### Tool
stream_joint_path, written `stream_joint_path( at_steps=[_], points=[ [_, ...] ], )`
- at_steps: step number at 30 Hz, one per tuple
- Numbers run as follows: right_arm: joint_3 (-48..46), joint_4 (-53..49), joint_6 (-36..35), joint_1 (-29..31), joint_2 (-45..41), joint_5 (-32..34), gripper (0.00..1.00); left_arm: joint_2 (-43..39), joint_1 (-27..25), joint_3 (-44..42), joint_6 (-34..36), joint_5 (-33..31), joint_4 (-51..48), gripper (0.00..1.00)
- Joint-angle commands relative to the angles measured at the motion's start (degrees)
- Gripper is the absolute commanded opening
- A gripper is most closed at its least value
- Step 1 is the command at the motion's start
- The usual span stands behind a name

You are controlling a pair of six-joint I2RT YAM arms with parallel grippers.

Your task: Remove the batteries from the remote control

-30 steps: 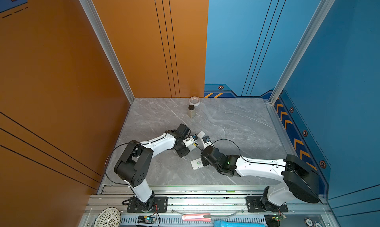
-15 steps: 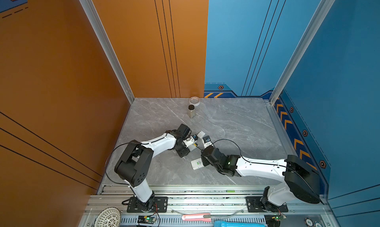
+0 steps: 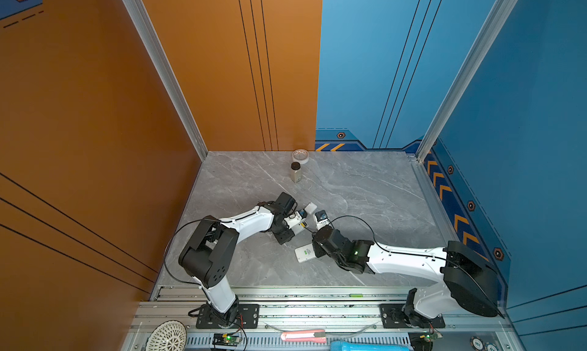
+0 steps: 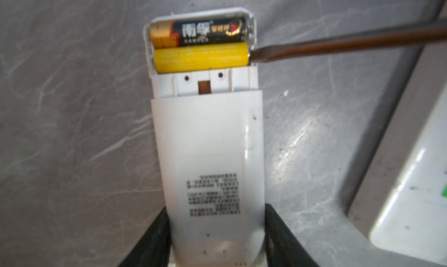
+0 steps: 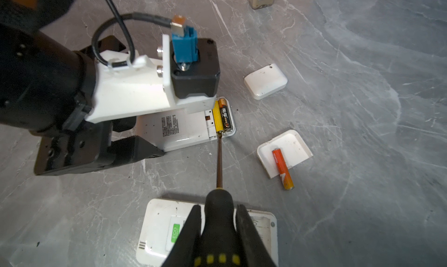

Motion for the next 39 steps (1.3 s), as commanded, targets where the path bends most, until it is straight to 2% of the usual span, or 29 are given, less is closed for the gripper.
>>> stream_joint_path(
  at_steps=[1,9,25,31,39],
  points=[
    [1.3,12.0,1.3,-0.9,-2.5,1.6,0.0,1.7,-4.4,0.1,4.2,10.2,-6.8,0.0],
    [1.2,13.8,1.2,-0.5,-3.3,2.4,0.0,2.2,-4.3,0.4,3.6,11.1,-6.7,0.0],
    [0.6,9.5,1.7,-0.9,-4.2,3.3,0.0,1.5,-3.6,0.3,3.2,9.3,-6.7,0.0],
    [4.7,-5.4,3.9,-2.2,-5.8,3.4,0.0,0.5,-3.6,-0.1,2.8,3.5,-5.5,0.0],
    [4.7,-13.1,8.2,-5.3,-6.8,0.8,0.0,-3.0,-3.6,-2.4,2.9,-1.6,-1.6,0.0]
  ],
)
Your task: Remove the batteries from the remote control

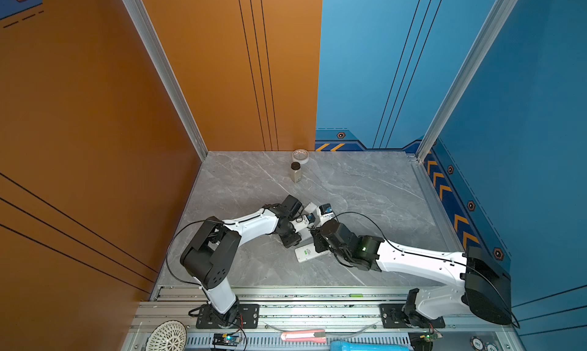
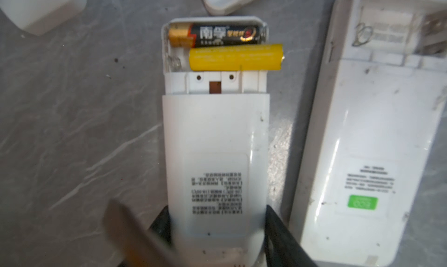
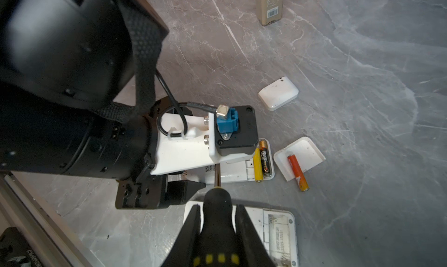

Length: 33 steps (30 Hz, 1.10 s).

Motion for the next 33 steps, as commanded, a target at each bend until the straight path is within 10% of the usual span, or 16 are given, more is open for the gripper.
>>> stream_joint_path(
  at_steps=[1,33],
  points=[
    [1.2,-7.3,2.6,-3.9,-0.6,6.2,0.0,-2.6,-0.3,-2.1,1.7,-4.8,-3.6,0.0],
    [6.1,-2.9,5.1,-7.4,6.7,-9.6,0.0,-4.0,-0.7,-2.9,2.9,-7.4,-0.6,0.0]
  ],
)
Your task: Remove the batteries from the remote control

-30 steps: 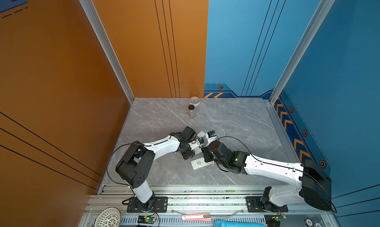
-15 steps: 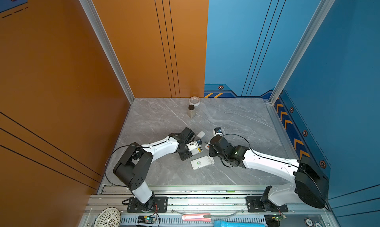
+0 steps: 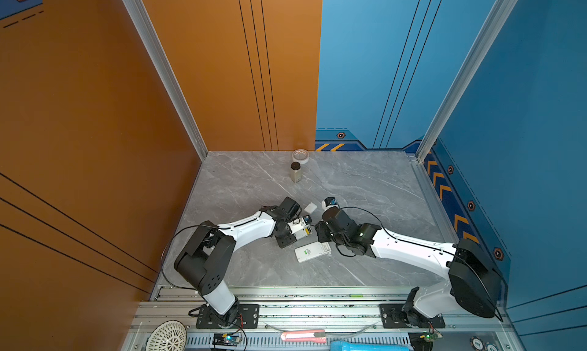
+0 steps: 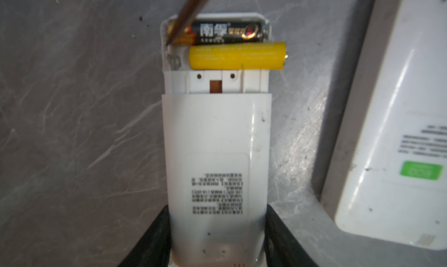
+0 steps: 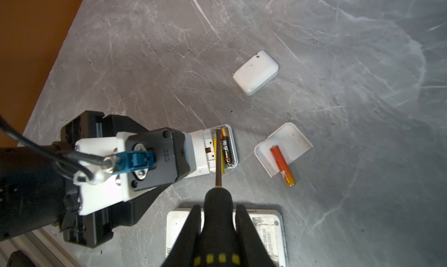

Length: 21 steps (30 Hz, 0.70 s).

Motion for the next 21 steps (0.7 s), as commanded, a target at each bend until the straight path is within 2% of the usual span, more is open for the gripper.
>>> stream_joint_path(
  at_steps=[1,12,21],
  points=[
    [2.4,0.6,0.6,0.0,0.9,-1.3,0.0,-1.3,-0.5,-0.6,0.5,-0.9,-0.1,0.0],
    [1.9,-2.3,0.4,-0.3,1.5,-0.4,0.0,-1.1,-0.5,-0.3,0.7,-0.8,0.1,0.0],
    [0.2,-3.5,0.9,-0.7,-1.2,1.2,0.0,-1.1,-0.3,-0.4,0.9,-0.8,0.1,0.0]
  ],
)
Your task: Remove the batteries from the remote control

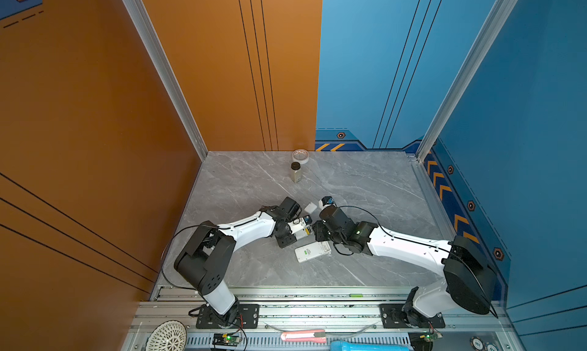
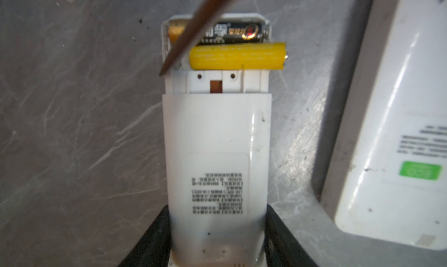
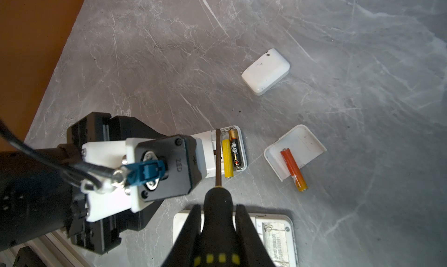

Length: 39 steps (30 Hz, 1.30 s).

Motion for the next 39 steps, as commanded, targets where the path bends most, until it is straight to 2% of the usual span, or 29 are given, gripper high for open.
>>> stream_joint_path(
  at_steps=[1,17,25,32,39],
  points=[
    [-1.0,-3.2,0.9,-0.6,-2.4,2.0,0.0,-1.0,-0.3,-0.5,0.6,-0.8,0.0,0.0],
    [-0.1,-2.9,0.7,-0.5,0.1,0.3,0.0,-1.3,-0.4,-0.5,0.6,-0.7,0.0,0.0],
    [4.0,-6.7,-1.8,-0.7,3.3,-0.7,0.0,-1.5,-0.7,-0.5,0.3,-2.2,0.3,0.0],
    [6.5,-11.2,-4.9,-1.9,5.9,-7.5,0.0,-2.2,-0.9,-1.2,0.3,-5.5,2.0,0.0],
    [7.3,-13.5,-5.5,-1.3,5.2,-8.6,0.0,-2.3,-0.7,-1.1,0.2,-7.1,2.7,0.0]
  ],
)
